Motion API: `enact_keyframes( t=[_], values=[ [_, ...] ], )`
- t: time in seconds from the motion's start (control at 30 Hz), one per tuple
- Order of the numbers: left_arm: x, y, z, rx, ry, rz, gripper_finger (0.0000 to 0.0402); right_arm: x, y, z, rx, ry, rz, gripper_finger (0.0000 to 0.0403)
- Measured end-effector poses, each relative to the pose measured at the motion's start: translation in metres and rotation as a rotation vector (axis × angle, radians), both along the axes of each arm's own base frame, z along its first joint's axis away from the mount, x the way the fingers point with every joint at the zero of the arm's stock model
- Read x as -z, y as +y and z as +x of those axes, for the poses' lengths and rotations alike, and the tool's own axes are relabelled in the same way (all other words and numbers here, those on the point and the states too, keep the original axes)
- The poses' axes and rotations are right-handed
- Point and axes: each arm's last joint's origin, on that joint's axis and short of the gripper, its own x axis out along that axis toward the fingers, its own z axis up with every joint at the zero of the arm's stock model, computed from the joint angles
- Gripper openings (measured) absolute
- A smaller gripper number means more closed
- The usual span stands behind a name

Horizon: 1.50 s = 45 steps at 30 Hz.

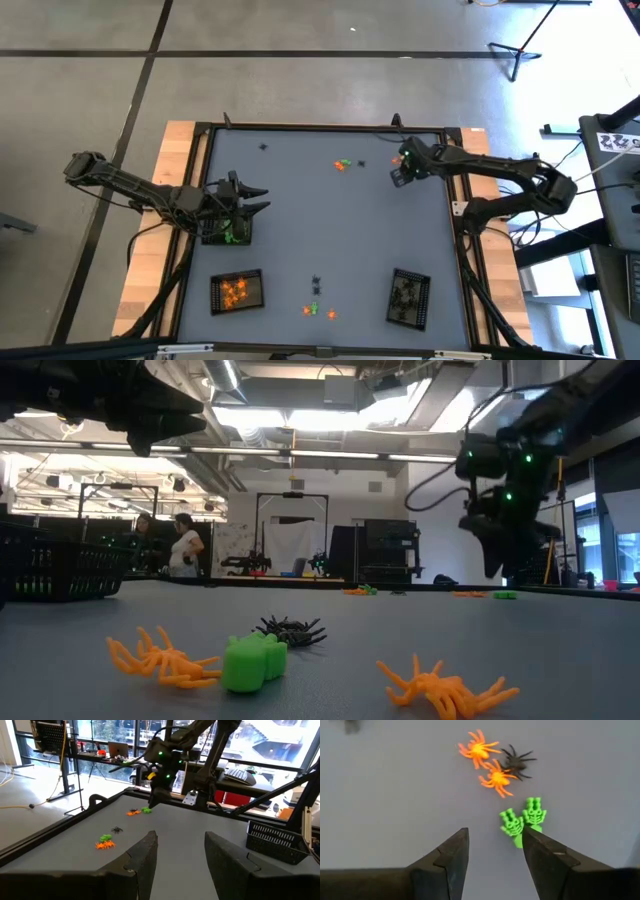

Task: Sort Halloween decoration
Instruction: Put the green skeleton toy into the top black bin

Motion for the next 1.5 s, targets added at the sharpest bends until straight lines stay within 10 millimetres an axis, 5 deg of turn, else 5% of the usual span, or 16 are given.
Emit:
enact_keyframes(
  t=[0.53,0.77,0.9,1.27,1.5],
  values=[
    [0.0,0.001,0.0,-0.045,0.001,0.003,0.0155,0.035,-0.016,-0.012,0.085,0.022,0.038,0.0179],
    [0.0,0.001,0.0,-0.043,0.001,0.003,0.0155,0.044,-0.013,-0.007,0.031,0.062,0.075,0.0098],
    [0.0,0.001,0.0,-0.042,0.002,0.003,0.0155,0.039,-0.005,-0.003,-0.026,0.083,0.062,0.005],
    [0.001,0.001,0.0,-0.034,0.005,0.001,0.0155,-0.005,0.036,0.025,-0.229,0.062,0.168,0.0062],
    [0.003,0.0,0.001,-0.032,0.019,-0.001,0.0155,-0.026,0.081,0.064,-0.437,-0.155,0.143,0.006]
  ],
)
